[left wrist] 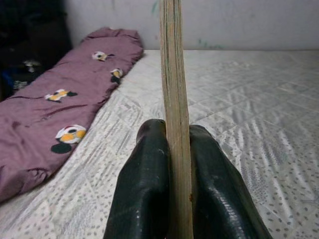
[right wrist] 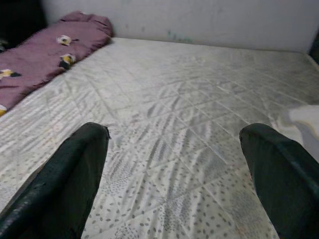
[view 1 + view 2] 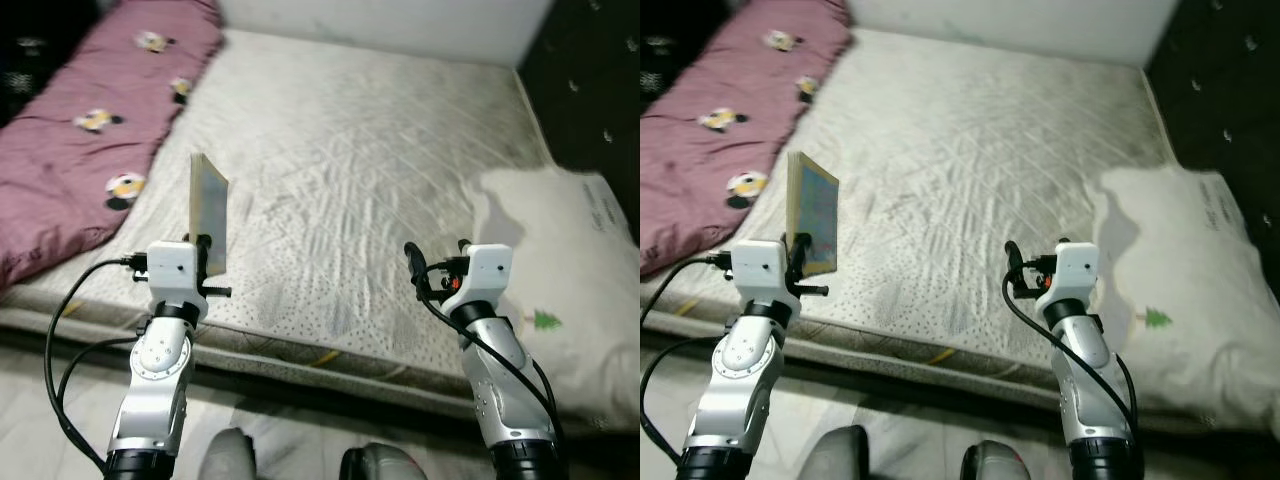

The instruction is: Clean up the room

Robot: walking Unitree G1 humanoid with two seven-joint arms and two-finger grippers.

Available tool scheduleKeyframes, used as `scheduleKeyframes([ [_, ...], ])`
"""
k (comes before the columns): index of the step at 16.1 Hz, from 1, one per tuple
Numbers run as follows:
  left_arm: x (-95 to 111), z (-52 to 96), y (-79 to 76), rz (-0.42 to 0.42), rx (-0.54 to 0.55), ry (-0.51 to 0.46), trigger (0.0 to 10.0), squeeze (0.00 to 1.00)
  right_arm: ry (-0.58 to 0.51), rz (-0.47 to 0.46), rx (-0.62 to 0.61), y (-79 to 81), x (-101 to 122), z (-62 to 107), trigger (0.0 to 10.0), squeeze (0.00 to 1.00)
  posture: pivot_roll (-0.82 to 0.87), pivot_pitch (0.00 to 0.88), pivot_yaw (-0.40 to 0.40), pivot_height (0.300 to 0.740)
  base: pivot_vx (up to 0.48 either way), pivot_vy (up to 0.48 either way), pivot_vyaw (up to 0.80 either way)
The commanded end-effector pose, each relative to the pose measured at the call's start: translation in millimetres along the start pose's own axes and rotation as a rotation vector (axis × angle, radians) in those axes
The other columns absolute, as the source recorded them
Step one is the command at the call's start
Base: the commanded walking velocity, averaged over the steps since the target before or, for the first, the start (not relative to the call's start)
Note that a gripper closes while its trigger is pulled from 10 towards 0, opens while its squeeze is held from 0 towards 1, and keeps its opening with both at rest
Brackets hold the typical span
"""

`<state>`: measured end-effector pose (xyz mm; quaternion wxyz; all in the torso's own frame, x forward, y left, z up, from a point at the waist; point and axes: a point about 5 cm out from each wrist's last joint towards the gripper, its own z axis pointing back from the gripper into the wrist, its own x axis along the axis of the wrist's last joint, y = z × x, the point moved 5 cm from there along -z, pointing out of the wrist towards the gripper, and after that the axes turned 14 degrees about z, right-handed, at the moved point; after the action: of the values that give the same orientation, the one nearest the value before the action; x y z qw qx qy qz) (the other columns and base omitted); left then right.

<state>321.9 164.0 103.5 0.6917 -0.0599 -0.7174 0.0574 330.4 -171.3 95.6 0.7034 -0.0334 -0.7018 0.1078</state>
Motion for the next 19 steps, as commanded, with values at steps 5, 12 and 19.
scheduleKeyframes([
  [5, 8.5, -1.5, -12.1, 0.013, -0.038, -0.035, 10.0, 0.0, 0.022, 0.003, -0.023, -7.5, -6.0, 2.8, 10.0, 0.0, -0.01, 0.127, -0.049, 0.74, 0.0, -0.278, 0.0],
  [12, 8.3, -1.7, -13.6, 0.027, -0.043, -0.034, 10.0, 0.0, 0.024, 0.008, -0.025, -8.3, -6.4, 2.3, 10.0, 0.0, -0.01, 0.131, -0.049, 0.74, 0.0, -0.231, 0.0],
  [19, 8.3, -1.7, -13.6, 0.027, -0.043, -0.034, 10.0, 0.0, 0.024, 0.008, -0.025, -8.3, -6.4, 2.3, 10.0, 0.0, -0.01, 0.131, -0.049, 0.74, 0.0, 0.0, 0.0],
])
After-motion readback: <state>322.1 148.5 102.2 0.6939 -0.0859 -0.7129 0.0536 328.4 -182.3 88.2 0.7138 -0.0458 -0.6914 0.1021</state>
